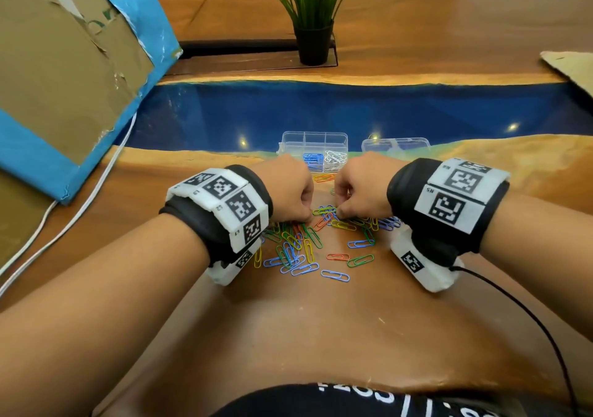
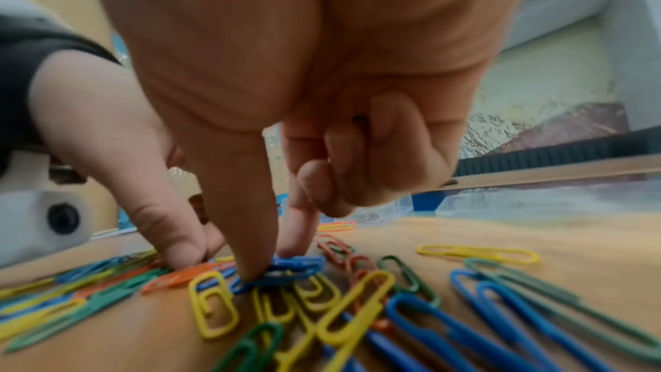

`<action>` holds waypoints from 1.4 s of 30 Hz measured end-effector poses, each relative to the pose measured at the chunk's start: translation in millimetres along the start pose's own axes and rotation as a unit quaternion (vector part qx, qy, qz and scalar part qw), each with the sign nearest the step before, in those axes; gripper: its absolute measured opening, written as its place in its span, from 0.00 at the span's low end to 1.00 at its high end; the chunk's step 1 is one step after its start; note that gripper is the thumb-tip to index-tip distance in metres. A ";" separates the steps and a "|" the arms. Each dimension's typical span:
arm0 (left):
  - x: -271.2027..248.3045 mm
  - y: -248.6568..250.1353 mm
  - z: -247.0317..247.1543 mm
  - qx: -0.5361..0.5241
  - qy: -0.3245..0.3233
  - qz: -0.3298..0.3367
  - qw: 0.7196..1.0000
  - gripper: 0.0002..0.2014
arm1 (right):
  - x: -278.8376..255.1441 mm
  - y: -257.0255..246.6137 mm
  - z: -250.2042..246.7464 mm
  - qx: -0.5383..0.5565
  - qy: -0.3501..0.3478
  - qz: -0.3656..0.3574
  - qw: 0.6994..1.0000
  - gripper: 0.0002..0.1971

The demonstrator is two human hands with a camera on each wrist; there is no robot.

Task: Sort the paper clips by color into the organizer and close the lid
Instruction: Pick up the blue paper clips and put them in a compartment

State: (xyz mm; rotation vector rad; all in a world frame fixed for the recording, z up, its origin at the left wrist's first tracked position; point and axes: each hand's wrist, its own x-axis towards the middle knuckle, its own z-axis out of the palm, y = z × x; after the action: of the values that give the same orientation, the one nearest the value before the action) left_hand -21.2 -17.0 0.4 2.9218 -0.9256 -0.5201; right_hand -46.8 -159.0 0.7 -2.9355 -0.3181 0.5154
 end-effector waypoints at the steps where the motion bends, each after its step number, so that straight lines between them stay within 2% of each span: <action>1: 0.0 0.0 0.6 -0.002 -0.004 -0.004 1.000 0.05 | 0.6 0.2 -0.5 0.002 -0.006 0.001 1.000 0.05; 4: -0.5 -0.6 2.4 -0.026 -0.015 -0.010 1.000 0.06 | -0.9 2.9 -3.5 0.036 -0.031 0.002 0.999 0.09; 7: -1.2 -1.5 2.6 -0.032 0.006 -0.007 0.999 0.05 | -2.9 11.2 -7.5 0.147 -0.044 0.015 0.988 0.09; 11: -3.9 -1.6 1.6 -0.031 0.017 -0.004 0.999 0.03 | -2.7 22.7 -9.5 0.370 -0.043 0.049 0.927 0.10; 14: -5.3 -4.2 0.9 -0.054 0.020 -0.001 0.998 0.04 | -3.0 26.0 -5.1 0.392 -0.038 0.049 0.918 0.11; 18: -6.2 -11.7 0.2 -0.073 0.031 -0.019 0.997 0.06 | -3.0 24.5 -4.5 0.442 -0.067 0.040 0.894 0.12; 22: -8.2 -8.9 1.2 -0.037 0.013 -0.019 0.999 0.09 | -3.4 20.5 -8.1 0.409 -0.085 0.037 0.908 0.08; 24: -8.0 -5.4 2.3 -0.018 0.017 -0.010 1.000 0.08 | -3.5 19.3 -9.1 0.373 -0.082 0.041 0.923 0.10; 27: -7.2 -2.8 2.9 -0.013 0.018 -0.010 1.000 0.09 | -5.1 18.1 -8.2 0.230 -0.045 0.032 0.972 0.19; 29: -6.6 -3.3 2.6 -0.031 -0.001 -0.023 0.999 0.10 | -7.2 16.3 -5.4 0.130 -0.018 0.020 0.991 0.19; 31: -5.6 -3.9 3.6 -0.042 -0.021 -0.033 0.998 0.11 | -10.0 14.8 -1.4 0.070 -0.012 0.013 0.997 0.13; 34: -3.5 -3.7 5.2 -0.041 -0.024 -0.039 0.998 0.11 | -12.0 12.1 1.0 0.047 -0.021 0.011 0.999 0.05; 39: -2.3 -3.2 5.8 -0.047 0.001 -0.037 0.998 0.05 | -10.2 9.5 0.8 0.025 -0.015 0.022 0.999 0.09; 42: -1.3 -3.0 1.4 -0.077 0.045 -0.049 0.995 0.06 | -9.9 8.5 1.9 0.029 -0.026 0.021 0.999 0.06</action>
State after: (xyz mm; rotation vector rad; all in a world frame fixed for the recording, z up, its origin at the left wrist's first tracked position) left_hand -21.0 -13.7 -0.8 2.8358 -0.7019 -0.4379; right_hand -55.0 -169.3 0.6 -2.8820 -0.2448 0.5959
